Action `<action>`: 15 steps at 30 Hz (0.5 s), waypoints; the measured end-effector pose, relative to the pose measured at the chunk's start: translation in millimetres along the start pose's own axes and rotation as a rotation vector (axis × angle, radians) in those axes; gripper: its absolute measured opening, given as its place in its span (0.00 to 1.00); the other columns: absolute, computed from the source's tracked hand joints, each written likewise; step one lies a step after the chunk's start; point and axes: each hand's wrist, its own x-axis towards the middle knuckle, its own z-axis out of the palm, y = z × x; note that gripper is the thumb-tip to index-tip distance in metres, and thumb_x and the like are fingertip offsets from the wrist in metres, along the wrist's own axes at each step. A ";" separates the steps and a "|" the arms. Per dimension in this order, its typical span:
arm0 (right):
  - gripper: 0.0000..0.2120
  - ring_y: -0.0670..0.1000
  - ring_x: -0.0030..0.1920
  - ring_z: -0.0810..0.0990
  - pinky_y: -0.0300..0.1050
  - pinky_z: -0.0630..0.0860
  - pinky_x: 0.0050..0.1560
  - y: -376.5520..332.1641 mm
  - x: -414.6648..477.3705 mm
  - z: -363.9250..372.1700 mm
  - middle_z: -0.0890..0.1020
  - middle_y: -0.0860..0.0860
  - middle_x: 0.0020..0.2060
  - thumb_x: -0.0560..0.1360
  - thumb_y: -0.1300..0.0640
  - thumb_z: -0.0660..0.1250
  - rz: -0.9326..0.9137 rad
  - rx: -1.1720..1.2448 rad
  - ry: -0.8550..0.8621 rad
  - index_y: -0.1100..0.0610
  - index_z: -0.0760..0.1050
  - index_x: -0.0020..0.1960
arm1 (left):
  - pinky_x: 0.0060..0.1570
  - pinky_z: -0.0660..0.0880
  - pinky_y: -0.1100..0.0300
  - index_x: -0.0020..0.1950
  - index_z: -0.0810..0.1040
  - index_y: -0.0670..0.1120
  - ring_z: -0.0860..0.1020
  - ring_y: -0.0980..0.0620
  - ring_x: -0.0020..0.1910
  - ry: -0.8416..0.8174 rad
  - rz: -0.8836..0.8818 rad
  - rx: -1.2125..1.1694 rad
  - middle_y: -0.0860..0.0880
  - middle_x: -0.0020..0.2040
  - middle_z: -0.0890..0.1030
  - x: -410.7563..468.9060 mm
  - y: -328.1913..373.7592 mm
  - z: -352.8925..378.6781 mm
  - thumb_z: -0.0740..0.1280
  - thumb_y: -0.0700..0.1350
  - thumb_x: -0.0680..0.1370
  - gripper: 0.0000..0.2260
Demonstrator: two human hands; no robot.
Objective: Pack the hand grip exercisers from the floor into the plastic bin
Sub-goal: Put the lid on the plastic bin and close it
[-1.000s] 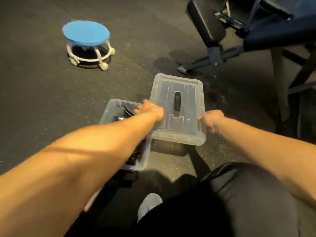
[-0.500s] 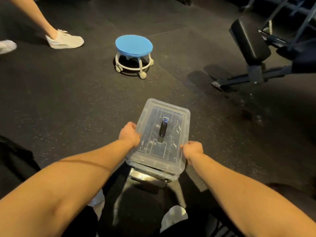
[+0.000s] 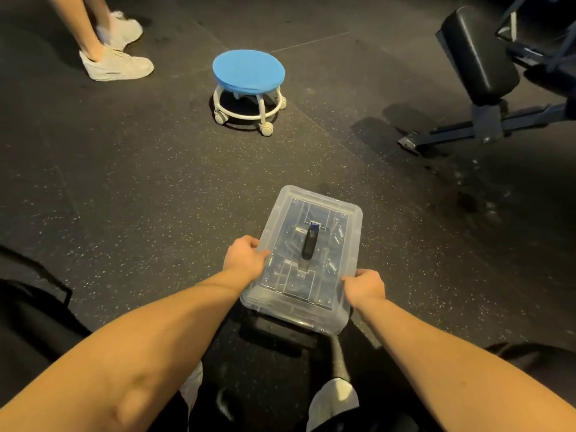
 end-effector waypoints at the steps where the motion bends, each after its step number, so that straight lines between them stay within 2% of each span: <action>1: 0.07 0.59 0.48 0.81 0.49 0.78 0.49 0.6 0.4 0.4 0.83 0.56 0.47 0.76 0.57 0.68 0.004 -0.001 0.000 0.57 0.82 0.51 | 0.47 0.75 0.56 0.52 0.79 0.47 0.80 0.46 0.47 -0.002 -0.009 -0.026 0.49 0.45 0.82 0.2 -0.6 1.0 0.71 0.48 0.77 0.07; 3: 0.05 0.60 0.47 0.81 0.50 0.78 0.48 -0.2 3.5 0.8 0.81 0.56 0.44 0.77 0.56 0.66 0.024 0.017 0.004 0.56 0.79 0.45 | 0.45 0.73 0.57 0.48 0.78 0.46 0.79 0.46 0.44 0.027 -0.019 -0.049 0.49 0.42 0.81 2.5 -0.4 2.9 0.71 0.51 0.77 0.09; 5: 0.14 0.61 0.45 0.80 0.51 0.77 0.49 -0.3 13.1 0.3 0.81 0.57 0.41 0.80 0.52 0.64 0.058 0.065 0.013 0.59 0.77 0.38 | 0.44 0.72 0.56 0.42 0.75 0.46 0.78 0.45 0.43 0.054 -0.050 -0.053 0.48 0.41 0.80 8.4 4.4 1.6 0.69 0.53 0.78 0.12; 6: 0.17 0.61 0.45 0.80 0.51 0.78 0.50 0.0 21.2 0.2 0.81 0.58 0.42 0.80 0.50 0.65 0.086 0.098 0.011 0.61 0.78 0.39 | 0.43 0.71 0.56 0.40 0.74 0.46 0.77 0.45 0.42 0.052 -0.084 -0.054 0.47 0.40 0.79 12.5 7.6 -0.1 0.68 0.55 0.79 0.14; 8: 0.20 0.63 0.48 0.82 0.57 0.80 0.55 5.4 41.5 3.2 0.83 0.60 0.46 0.77 0.45 0.69 0.174 0.218 -0.003 0.64 0.80 0.47 | 0.44 0.71 0.54 0.37 0.73 0.45 0.77 0.44 0.42 0.019 -0.136 -0.045 0.46 0.39 0.80 22.9 14.0 -1.1 0.65 0.58 0.80 0.19; 10: 0.24 0.63 0.49 0.83 0.60 0.81 0.56 14.5 62.1 7.2 0.84 0.60 0.49 0.74 0.42 0.72 0.236 0.319 -0.015 0.64 0.79 0.53 | 0.49 0.74 0.52 0.38 0.75 0.42 0.78 0.42 0.44 -0.022 -0.148 -0.031 0.42 0.42 0.81 33.2 19.9 0.5 0.63 0.59 0.81 0.22; 12: 0.23 0.63 0.50 0.83 0.61 0.81 0.55 16.8 73.3 7.5 0.84 0.60 0.50 0.73 0.45 0.73 0.258 0.349 -0.043 0.64 0.79 0.56 | 0.55 0.75 0.50 0.44 0.81 0.37 0.79 0.41 0.47 -0.057 -0.157 -0.031 0.40 0.47 0.82 44.1 21.4 4.4 0.63 0.58 0.81 0.24; 14: 0.18 0.62 0.49 0.83 0.61 0.82 0.54 6.3 65.7 1.0 0.84 0.60 0.49 0.75 0.50 0.73 0.274 0.377 -0.060 0.65 0.79 0.53 | 0.53 0.74 0.52 0.49 0.81 0.35 0.77 0.42 0.45 -0.089 -0.171 -0.052 0.40 0.47 0.81 50.8 19.6 7.4 0.64 0.57 0.81 0.23; 15: 0.14 0.61 0.48 0.83 0.62 0.82 0.53 1.4 61.2 -3.0 0.83 0.61 0.48 0.76 0.53 0.72 0.275 0.371 -0.075 0.65 0.78 0.50 | 0.49 0.73 0.54 0.48 0.81 0.36 0.76 0.43 0.43 -0.098 -0.175 -0.073 0.41 0.46 0.80 52.5 17.8 8.4 0.64 0.56 0.81 0.21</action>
